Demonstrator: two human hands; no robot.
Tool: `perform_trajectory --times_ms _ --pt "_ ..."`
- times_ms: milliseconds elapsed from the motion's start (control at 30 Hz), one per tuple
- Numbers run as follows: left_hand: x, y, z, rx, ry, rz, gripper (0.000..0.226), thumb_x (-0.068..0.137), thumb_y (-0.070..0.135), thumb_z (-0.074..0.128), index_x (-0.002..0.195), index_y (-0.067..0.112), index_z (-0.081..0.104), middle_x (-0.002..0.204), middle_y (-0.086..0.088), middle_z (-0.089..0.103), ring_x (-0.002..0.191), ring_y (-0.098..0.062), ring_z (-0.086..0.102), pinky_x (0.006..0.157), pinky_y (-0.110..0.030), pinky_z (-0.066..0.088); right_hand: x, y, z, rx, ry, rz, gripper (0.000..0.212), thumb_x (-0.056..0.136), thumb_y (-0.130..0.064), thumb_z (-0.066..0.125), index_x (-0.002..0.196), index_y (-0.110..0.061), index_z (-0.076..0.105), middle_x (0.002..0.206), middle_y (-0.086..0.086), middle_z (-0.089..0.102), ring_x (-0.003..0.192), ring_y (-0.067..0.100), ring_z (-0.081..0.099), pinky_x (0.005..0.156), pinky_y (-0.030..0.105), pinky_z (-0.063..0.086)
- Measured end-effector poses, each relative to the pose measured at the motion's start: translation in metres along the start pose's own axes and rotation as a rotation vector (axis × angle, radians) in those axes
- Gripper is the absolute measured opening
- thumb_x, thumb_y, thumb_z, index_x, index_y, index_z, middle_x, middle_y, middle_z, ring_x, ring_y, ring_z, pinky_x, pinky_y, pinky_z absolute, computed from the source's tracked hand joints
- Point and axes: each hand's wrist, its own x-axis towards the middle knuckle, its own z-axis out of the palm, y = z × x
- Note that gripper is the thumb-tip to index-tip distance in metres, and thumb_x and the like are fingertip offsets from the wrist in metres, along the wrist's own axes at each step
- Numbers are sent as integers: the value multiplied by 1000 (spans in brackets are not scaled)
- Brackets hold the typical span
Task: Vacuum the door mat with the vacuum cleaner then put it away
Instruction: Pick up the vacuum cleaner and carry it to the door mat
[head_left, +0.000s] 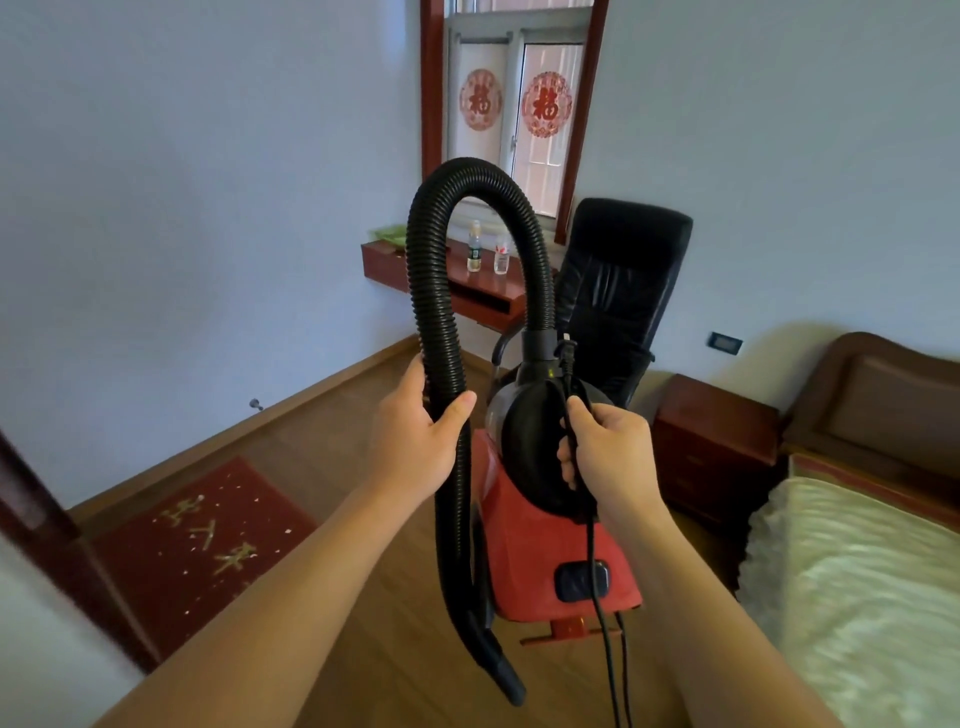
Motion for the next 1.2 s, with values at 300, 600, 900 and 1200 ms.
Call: perform_trajectory --times_ms 300,600,900,1200 --pt "123 -55 54 -72 -29 35 31 94 35 69 121 22 61 96 20 67 95 0 66 84 -32 59 129 7 39 -25 45 -3 41 103 -28 54 87 9 63 51 5 57 41 21 49 44 30 41" --pt "228 -92 115 -78 4 67 28 95 34 68 117 20 62 95 18 67 92 1 66 78 -24 57 249 0 50 9 43 -50 44 103 -26 53 83 12 60 51 7 57 40 23 48 45 33 42" --pt "328 -128 184 -9 145 22 24 93 29 71 115 25 61 95 16 68 90 0 65 74 -10 49 402 8 65 80 -164 -62 36 104 -25 52 77 -3 60 52 8 54 39 21 43 41 28 36" --pt "399 -155 203 86 300 -114 31 95 34 67 123 22 61 97 15 67 89 -4 65 73 -9 49 516 -1 109 100 -405 -70 35 105 -22 51 76 -3 57 51 8 53 36 20 41 40 25 34"
